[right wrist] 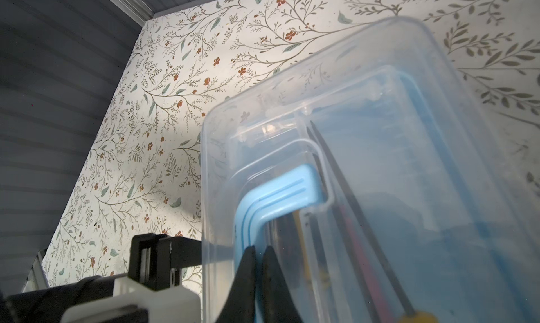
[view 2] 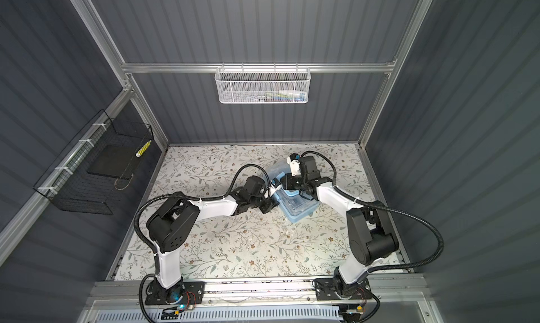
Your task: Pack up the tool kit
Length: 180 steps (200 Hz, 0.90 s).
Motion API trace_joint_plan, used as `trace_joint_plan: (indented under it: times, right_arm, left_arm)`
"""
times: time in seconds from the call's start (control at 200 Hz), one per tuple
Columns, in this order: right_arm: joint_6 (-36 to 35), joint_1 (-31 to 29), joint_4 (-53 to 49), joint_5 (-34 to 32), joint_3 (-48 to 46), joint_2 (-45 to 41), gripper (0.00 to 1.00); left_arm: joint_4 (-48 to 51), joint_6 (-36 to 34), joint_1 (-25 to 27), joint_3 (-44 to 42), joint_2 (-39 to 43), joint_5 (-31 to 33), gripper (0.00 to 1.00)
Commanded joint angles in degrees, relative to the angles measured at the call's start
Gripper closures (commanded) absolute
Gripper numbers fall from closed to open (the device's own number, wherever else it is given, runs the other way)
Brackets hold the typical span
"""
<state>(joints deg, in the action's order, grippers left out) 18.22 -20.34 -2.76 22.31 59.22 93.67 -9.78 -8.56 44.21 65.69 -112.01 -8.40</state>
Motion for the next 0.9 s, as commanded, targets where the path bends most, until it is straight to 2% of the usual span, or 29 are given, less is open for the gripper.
trace_joint_plan:
  times: [0.0, 0.27, 0.375, 0.635, 0.75, 0.895]
  right_arm:
    - [0.9, -2.3, -18.7, 3.3, -5.3, 4.3, 0.91]
    - [1.1, -2.4, -20.9, 2.1, -5.2, 3.7, 0.91]
    - [1.6, -2.4, -21.2, 1.7, -5.0, 3.5, 0.91]
    - [2.8, -2.3, -21.4, 0.9, -4.1, 3.4, 0.84]
    - [3.5, -2.3, -21.4, 0.5, -3.2, 2.8, 0.82]
    - [4.1, -2.3, -22.2, -0.7, -1.3, 1.6, 0.75]
  left_arm:
    - [-15.2, 2.6, -0.5, 1.1, -1.6, 1.7, 0.63]
    - [-19.4, 3.2, -0.5, -0.3, -1.7, 1.2, 0.63]
    - [-19.0, 3.1, -0.5, -0.8, -0.8, 1.1, 0.59]
    - [-14.3, 3.1, -0.5, -3.0, 3.7, 3.8, 0.21]
    - [-13.5, 3.1, -0.5, -4.9, 6.6, 4.8, 0.11]
    - [-10.0, 2.2, -0.5, -6.8, 10.4, 5.9, 0.03]
